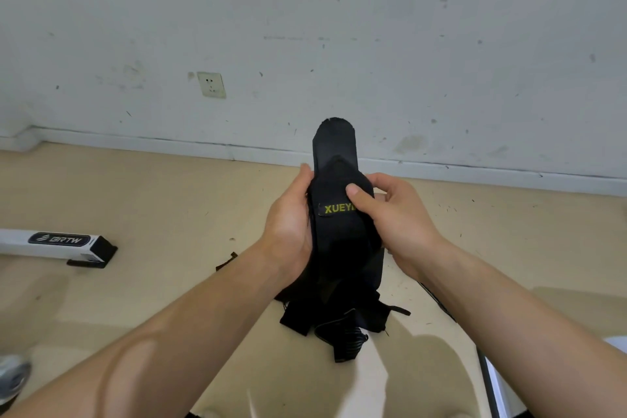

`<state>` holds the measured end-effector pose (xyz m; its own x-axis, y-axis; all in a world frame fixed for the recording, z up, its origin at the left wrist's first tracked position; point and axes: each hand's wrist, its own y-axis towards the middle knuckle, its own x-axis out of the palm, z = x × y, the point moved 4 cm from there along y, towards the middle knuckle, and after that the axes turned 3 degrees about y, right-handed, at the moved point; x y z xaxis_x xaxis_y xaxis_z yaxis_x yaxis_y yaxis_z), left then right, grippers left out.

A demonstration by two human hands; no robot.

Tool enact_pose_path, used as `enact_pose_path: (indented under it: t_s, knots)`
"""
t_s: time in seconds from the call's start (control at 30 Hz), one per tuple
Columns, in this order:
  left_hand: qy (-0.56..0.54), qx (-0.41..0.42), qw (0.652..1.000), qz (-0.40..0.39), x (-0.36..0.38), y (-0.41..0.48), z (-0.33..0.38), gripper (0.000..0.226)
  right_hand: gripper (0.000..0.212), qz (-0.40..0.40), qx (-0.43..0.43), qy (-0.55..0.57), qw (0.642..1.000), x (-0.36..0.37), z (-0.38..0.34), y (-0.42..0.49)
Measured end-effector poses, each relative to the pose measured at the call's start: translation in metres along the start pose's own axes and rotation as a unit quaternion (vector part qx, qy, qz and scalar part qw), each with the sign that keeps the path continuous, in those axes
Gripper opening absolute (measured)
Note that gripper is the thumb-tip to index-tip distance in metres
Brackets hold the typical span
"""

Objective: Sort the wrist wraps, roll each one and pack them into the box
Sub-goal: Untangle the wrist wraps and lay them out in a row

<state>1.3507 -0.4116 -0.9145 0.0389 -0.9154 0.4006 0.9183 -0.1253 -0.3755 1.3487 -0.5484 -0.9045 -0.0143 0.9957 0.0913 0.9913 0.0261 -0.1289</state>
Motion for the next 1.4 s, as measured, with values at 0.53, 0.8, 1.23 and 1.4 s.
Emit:
enact_pose_path:
  t_s: [0.53, 0.8, 1.23, 1.4]
  knots:
    - [-0.052, 0.052, 0.992, 0.106, -0.049, -0.002, 0.044, 0.021, 0.030, -0.164, 0.120, -0.171, 0.964, 0.000, 0.076, 0.001]
    - [-0.105, 0.032, 0.989, 0.104, -0.063, -0.007, 0.051, 0.019, 0.054, -0.210, 0.151, -0.291, 0.921, 0.007, 0.162, 0.016]
    - [0.306, 0.185, 0.915, 0.183, -0.099, 0.011, 0.060, 0.015, 0.023, -0.097, 0.137, -0.082, 0.982, 0.008, 0.124, 0.020]
    - [0.484, 0.156, 0.858, 0.069, -0.080, 0.014, 0.032, 0.017, 0.031, -0.128, 0.136, 0.081, 0.979, 0.023, 0.090, 0.016]
